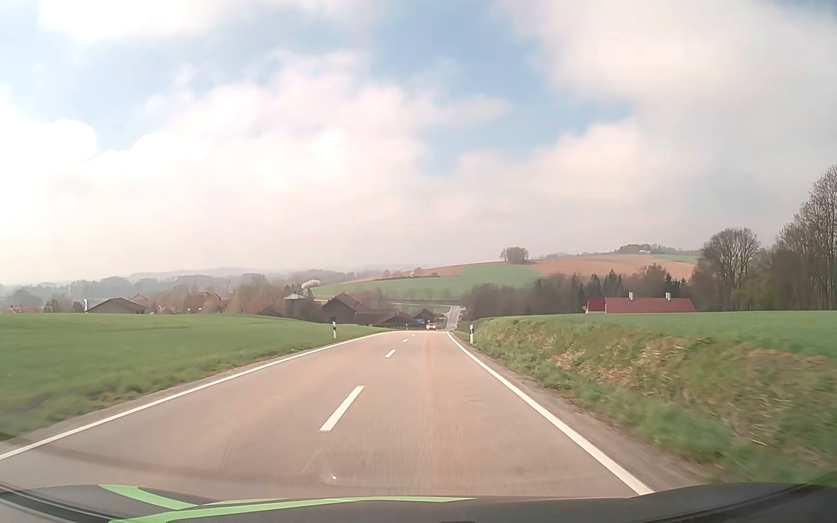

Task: Follow the waypoints while adhering to traffic rules and regulations

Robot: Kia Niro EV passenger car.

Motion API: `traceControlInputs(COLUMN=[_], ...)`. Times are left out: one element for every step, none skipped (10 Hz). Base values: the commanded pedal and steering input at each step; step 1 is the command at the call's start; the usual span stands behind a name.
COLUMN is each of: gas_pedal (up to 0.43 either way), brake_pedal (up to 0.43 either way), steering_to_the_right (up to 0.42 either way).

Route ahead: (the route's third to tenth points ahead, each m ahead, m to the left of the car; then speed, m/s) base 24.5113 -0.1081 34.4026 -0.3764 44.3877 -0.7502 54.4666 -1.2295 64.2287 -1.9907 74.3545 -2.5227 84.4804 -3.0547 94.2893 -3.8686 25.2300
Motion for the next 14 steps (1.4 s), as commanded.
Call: traceControlInputs(gas_pedal=[0.0,0.0,0.0,0.0,0.0,0.0,0.0,0.0,0.0,0.0,0.0,0.0,0.0,0.0], brake_pedal=[0.0,0.0,0.0,0.0,0.0,0.0,0.0,0.0,0.0,0.0,0.0,0.0,0.0,0.0], steering_to_the_right=[0.011,0.01,0.009,0.008,0.007,0.006,0.006,0.006,0.006,0.006,0.006,0.006,0.006,0.005])
